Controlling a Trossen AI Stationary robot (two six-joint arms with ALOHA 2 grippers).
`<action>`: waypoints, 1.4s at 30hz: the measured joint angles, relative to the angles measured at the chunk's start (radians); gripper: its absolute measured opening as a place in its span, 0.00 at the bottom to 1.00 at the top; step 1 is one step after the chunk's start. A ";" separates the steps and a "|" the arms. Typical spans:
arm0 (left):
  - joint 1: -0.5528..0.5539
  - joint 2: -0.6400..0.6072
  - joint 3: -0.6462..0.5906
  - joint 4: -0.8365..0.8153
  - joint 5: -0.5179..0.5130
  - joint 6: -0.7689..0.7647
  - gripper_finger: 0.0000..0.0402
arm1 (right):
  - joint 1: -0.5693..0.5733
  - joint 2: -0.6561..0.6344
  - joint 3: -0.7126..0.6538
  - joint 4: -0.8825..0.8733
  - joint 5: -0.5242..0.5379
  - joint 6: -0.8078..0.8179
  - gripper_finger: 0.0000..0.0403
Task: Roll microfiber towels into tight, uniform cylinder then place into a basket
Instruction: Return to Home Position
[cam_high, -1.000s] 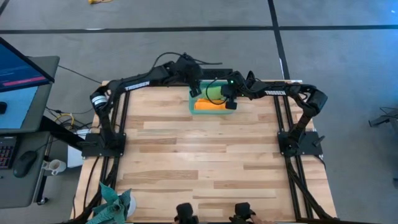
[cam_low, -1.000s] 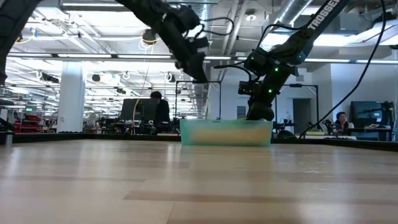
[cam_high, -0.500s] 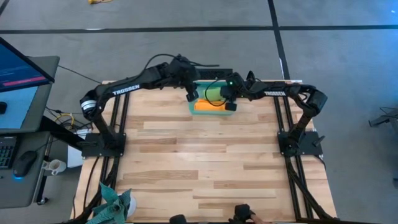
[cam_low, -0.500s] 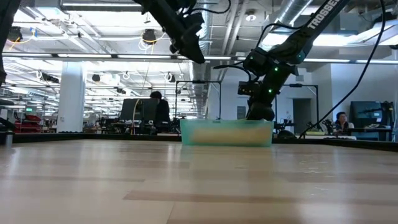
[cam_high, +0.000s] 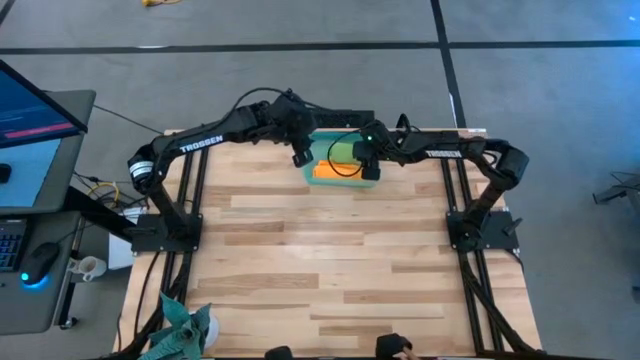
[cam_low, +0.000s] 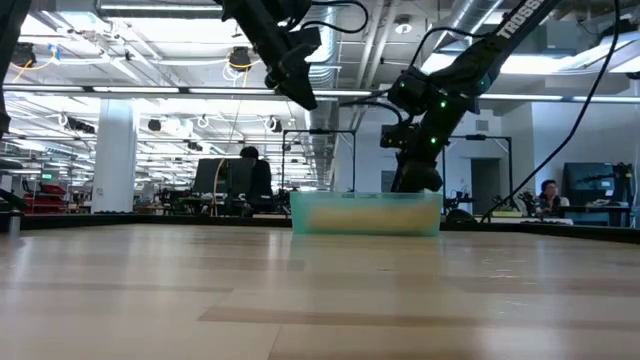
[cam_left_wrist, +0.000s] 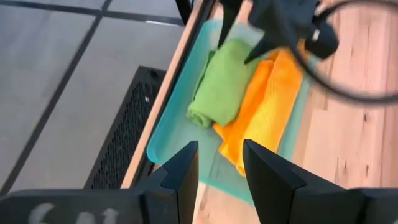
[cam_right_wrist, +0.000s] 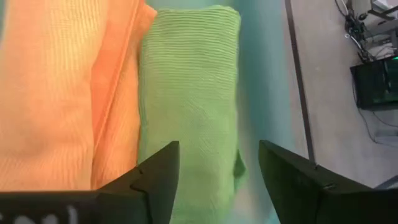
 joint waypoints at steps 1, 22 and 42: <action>0.000 0.000 0.000 -0.007 0.000 0.001 0.29 | 0.000 -0.017 0.000 -0.015 -0.001 0.002 0.59; -0.173 -0.048 -0.492 0.499 0.239 -0.134 0.29 | 0.231 -0.685 -0.253 -0.183 -0.585 0.515 0.57; -0.472 -0.827 -1.135 0.859 0.099 -0.290 0.29 | 0.703 -1.071 -0.431 0.085 -0.416 0.684 0.57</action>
